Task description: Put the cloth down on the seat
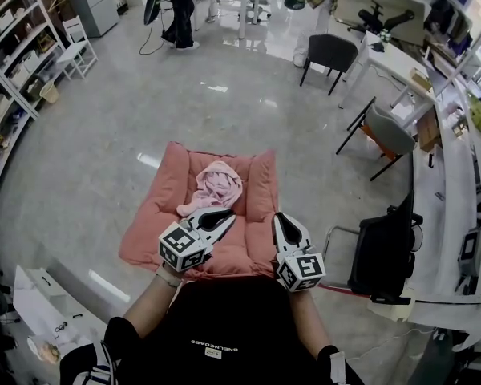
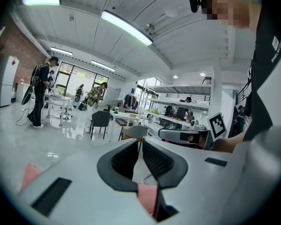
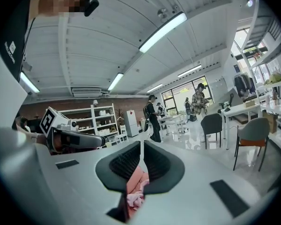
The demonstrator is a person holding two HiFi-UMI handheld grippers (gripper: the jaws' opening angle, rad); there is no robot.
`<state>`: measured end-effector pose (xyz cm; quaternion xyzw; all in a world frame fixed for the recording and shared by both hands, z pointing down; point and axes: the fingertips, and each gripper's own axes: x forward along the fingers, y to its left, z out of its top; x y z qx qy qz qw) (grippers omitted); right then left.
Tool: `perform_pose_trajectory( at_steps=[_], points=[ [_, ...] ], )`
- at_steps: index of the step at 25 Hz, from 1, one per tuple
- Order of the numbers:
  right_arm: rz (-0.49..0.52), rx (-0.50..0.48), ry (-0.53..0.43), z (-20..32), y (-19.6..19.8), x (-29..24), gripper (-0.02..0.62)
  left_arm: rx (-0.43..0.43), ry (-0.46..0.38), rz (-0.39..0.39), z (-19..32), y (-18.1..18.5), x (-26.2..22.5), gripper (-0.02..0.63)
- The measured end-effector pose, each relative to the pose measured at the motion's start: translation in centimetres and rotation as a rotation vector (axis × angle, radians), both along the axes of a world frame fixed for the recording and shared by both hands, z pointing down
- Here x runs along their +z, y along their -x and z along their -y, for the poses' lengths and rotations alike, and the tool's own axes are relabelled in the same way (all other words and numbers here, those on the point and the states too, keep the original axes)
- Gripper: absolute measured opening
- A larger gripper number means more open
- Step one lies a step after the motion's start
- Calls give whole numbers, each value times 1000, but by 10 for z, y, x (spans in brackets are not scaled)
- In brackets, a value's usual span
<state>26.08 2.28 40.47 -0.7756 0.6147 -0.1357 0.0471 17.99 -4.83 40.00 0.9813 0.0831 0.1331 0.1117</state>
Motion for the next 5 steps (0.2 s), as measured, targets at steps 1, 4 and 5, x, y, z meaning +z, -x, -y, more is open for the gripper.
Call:
perform_pose_trajectory(
  at_steps=[1, 4, 5],
  points=[
    [1, 0, -2, -1, -1, 1, 44, 1, -2, -1, -1, -1, 1, 43],
    [6, 4, -11, -2, -3, 3, 44, 4, -5, 1, -3, -3, 5, 43],
    [7, 5, -13, -3, -3, 4, 44, 4, -5, 2, -4, -3, 7, 43]
  ],
)
